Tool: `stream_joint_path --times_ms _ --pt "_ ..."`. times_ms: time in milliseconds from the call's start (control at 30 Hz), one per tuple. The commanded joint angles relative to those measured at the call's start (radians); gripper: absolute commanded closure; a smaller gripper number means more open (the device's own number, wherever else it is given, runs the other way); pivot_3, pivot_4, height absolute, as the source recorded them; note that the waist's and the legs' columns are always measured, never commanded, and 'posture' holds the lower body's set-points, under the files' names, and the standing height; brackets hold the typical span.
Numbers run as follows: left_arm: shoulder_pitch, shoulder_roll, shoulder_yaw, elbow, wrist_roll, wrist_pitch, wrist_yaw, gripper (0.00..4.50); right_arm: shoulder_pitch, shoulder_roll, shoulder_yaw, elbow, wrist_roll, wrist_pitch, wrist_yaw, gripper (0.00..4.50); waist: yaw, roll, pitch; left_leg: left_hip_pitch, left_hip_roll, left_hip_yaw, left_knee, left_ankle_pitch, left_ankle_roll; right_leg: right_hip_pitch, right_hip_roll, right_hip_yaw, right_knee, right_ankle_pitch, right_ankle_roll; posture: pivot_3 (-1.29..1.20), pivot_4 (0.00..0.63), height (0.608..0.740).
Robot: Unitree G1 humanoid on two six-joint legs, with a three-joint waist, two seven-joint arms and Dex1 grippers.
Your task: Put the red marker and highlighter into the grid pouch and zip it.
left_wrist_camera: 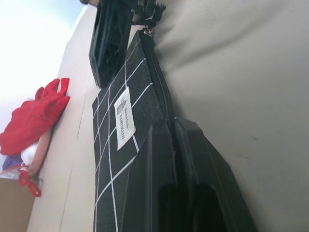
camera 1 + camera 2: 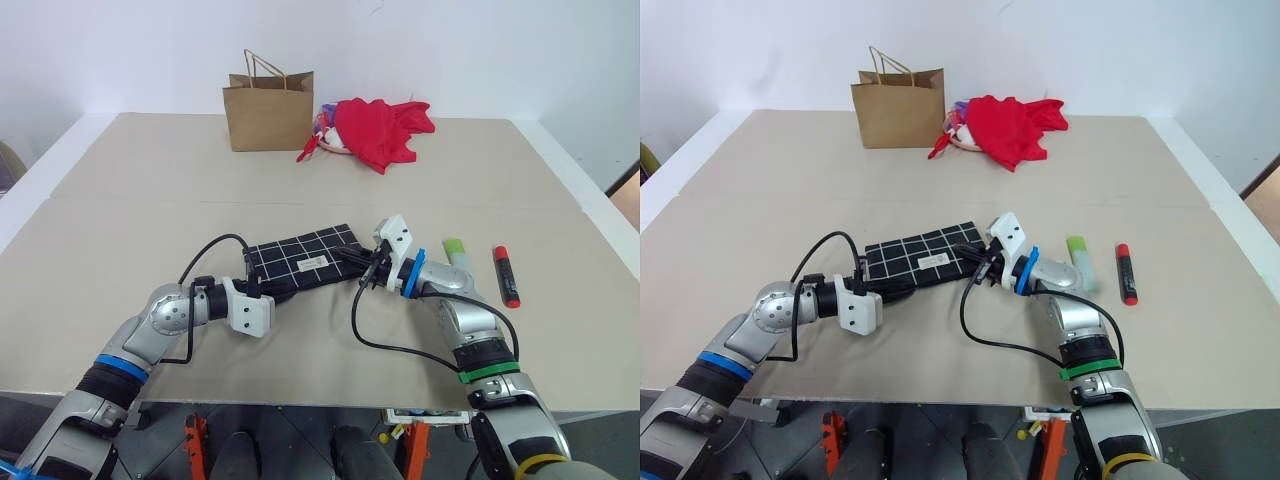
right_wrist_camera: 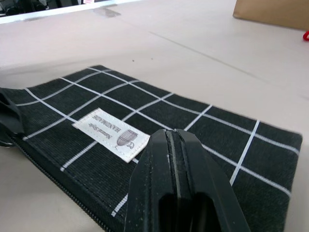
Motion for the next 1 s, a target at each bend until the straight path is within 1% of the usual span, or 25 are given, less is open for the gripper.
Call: stream_joint_path --times_ms 33,167,300,333,367,400,433,467,500,567,667,733,867,1000 --pt "-0.017 0.003 0.010 0.042 -0.032 0.021 -0.024 4.44 0.007 -0.010 -0.009 -0.059 0.004 -0.003 0.002 4.50 0.000 0.000 0.000 0.000 0.000 0.000 0.000 0.000 0.000 0.000 0.000 0.000 0.000 0.000 0.000 0.00 0.150 0.740" --pt "-0.030 -0.022 0.043 0.022 -0.170 0.084 -0.076 4.44 0.012 -0.008 -0.041 -0.112 0.032 0.024 -0.031 4.50 0.000 0.001 0.001 0.000 0.000 0.000 0.000 0.000 0.000 0.000 0.000 0.000 0.000 0.001 0.000 0.00 0.150 0.740" --pt "-0.032 -0.034 0.076 -0.063 -0.326 0.218 -0.155 4.50 0.049 -0.028 -0.097 -0.268 0.084 0.061 -0.065 3.18 0.001 0.001 0.001 -0.006 0.000 -0.001 0.000 0.001 0.000 -0.005 0.000 0.000 0.000 0.000 0.001 0.00 0.150 0.740" --pt "-0.033 -0.032 0.084 -0.088 -0.369 0.258 -0.183 4.50 0.070 -0.037 -0.121 -0.320 0.101 0.066 -0.075 2.66 0.001 0.001 0.001 -0.007 0.000 -0.001 0.000 0.001 0.000 -0.006 0.000 -0.001 0.000 0.000 0.001 0.00 0.150 0.740" --pt "-0.034 -0.030 0.091 -0.110 -0.402 0.294 -0.207 4.50 0.095 -0.049 -0.141 -0.369 0.122 0.085 -0.078 2.31 0.002 0.001 0.001 -0.009 0.000 -0.001 0.000 0.001 -0.001 -0.008 0.000 -0.001 0.000 0.000 0.002 0.00 0.150 0.740" --pt "-0.035 -0.028 0.097 -0.131 -0.432 0.327 -0.227 4.50 0.123 -0.061 -0.159 -0.414 0.140 0.092 -0.077 1.66 0.003 0.001 0.001 -0.009 0.000 -0.001 -0.001 0.000 -0.001 -0.008 0.000 -0.001 0.000 -0.001 0.002 0.00 0.150 0.740" --pt "-0.036 -0.025 0.102 -0.150 -0.456 0.356 -0.243 4.50 0.154 -0.073 -0.173 -0.453 0.153 0.089 -0.074 1.34 0.007 0.001 0.001 -0.009 0.000 -0.002 -0.002 0.000 -0.001 -0.008 0.000 -0.002 0.000 -0.002 0.002 0.00 0.150 0.740" --pt "-0.037 -0.024 0.108 -0.165 -0.471 0.381 -0.257 4.50 0.182 -0.082 -0.183 -0.484 0.166 0.092 -0.071 0.89 0.008 0.001 0.001 -0.009 0.000 -0.002 -0.002 0.000 -0.002 -0.007 0.000 -0.003 0.000 -0.004 0.001 0.00 0.150 0.740" --pt "-0.038 -0.019 0.114 -0.182 -0.490 0.408 -0.275 4.50 0.242 -0.094 -0.200 -0.525 0.179 0.068 -0.054 0.76 0.011 0.001 0.001 -0.009 0.000 -0.002 -0.002 -0.001 -0.002 -0.007 0.000 -0.003 0.000 -0.004 0.001 0.00 0.150 0.740" --pt "-0.038 -0.012 0.122 -0.207 -0.511 0.449 -0.302 4.50 0.333 -0.117 -0.218 -0.582 0.193 0.039 -0.033 0.04 0.018 0.001 0.001 -0.009 0.000 -0.003 -0.003 -0.001 -0.001 -0.007 0.000 -0.004 0.000 -0.006 -0.001 0.00 0.150 0.740" --pt "-0.040 -0.005 0.131 -0.214 -0.516 0.474 -0.333 4.50 0.442 -0.163 -0.231 -0.629 0.203 0.036 -0.005 0.04 0.020 0.001 0.002 -0.009 0.000 -0.003 -0.003 -0.001 -0.002 -0.006 0.000 -0.004 0.000 -0.007 -0.001 0.00 0.150 0.740" --pt "-0.043 -0.005 0.137 -0.211 -0.512 0.480 -0.344 4.50 0.483 -0.196 -0.237 -0.629 0.200 0.034 0.009 0.04 0.016 0.001 0.002 -0.008 0.000 -0.003 -0.002 -0.001 -0.001 -0.006 -0.001 -0.004 0.000 -0.006 -0.001 0.00 0.150 0.740" --pt "-0.045 -0.008 0.141 -0.213 -0.505 0.483 -0.354 4.50 0.497 -0.202 -0.271 -0.604 0.222 0.022 -0.004 0.04 0.016 0.001 0.002 -0.006 0.000 -0.003 -0.001 0.001 -0.002 -0.004 0.000 -0.004 0.000 -0.005 -0.003 0.00 0.150 0.740" --pt "-0.038 -0.010 0.139 -0.225 -0.502 0.485 -0.354 4.50 0.497 -0.188 -0.274 -0.595 0.241 0.021 -0.015 0.04 0.018 0.001 0.002 -0.006 0.000 -0.003 0.000 0.001 -0.002 -0.004 -0.001 -0.004 0.000 -0.005 -0.004 0.00 0.150 0.740"
